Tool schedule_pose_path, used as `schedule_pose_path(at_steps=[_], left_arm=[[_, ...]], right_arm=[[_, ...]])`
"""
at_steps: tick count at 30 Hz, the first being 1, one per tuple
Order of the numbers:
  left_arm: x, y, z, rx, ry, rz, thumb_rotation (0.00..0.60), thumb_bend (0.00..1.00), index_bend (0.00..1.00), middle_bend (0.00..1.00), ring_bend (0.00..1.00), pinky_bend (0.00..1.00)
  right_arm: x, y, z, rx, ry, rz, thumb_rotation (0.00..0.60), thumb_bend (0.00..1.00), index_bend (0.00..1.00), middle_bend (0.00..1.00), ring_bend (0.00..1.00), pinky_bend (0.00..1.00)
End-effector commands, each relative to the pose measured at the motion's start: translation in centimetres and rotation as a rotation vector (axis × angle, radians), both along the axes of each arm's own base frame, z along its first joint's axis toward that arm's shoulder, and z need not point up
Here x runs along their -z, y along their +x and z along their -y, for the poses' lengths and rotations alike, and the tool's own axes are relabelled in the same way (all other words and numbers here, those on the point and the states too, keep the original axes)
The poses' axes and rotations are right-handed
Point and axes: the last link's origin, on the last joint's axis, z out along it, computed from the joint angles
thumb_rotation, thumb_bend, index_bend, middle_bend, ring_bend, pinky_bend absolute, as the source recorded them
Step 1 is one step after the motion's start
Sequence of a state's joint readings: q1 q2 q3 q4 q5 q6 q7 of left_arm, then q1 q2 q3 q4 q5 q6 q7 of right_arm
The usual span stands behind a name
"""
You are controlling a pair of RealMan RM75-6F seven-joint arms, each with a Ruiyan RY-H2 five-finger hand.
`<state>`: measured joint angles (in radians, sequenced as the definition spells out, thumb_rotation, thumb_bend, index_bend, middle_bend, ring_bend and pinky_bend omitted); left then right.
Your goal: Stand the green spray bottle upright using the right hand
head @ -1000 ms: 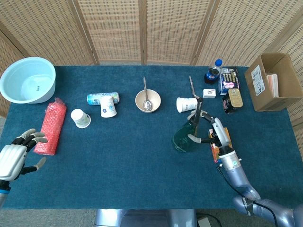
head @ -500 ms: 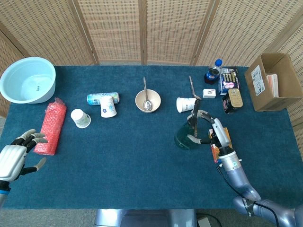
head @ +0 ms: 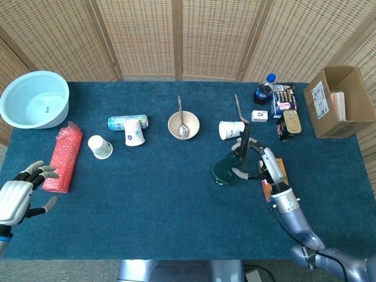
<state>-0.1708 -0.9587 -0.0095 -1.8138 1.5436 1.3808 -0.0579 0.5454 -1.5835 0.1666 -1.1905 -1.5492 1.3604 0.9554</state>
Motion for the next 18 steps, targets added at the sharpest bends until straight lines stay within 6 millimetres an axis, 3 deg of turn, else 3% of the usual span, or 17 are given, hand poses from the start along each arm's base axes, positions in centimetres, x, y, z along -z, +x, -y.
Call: schedule_pose_path(at_steps=[1,10,18], left_arm=[[0.00,0.00,0.02,0.001,-0.001,0.000,0.600,0.37,0.32,0.27,0.15,0.24],[0.03,0.00,0.04,0.005,-0.003,0.004,0.600,0.37,0.32,0.27,0.15,0.24],[0.03,-0.06,0.09,0.007,-0.005,0.006,0.600,0.37,0.32,0.27,0.14,0.24]], right_arm=[[0.13,-0.03,-0.08,-0.005,0.001,-0.021,0.600,0.26,0.37,0.39,0.21,0.22],[0.07,0.30,-0.37,-0.027,-0.006,-0.062,0.600,0.26,0.33,0.36,0.18,0.17],[0.14,0.55,-0.65,-0.039,-0.008,-0.096,0.564,0.26,0.31,0.35,0.16,0.15]])
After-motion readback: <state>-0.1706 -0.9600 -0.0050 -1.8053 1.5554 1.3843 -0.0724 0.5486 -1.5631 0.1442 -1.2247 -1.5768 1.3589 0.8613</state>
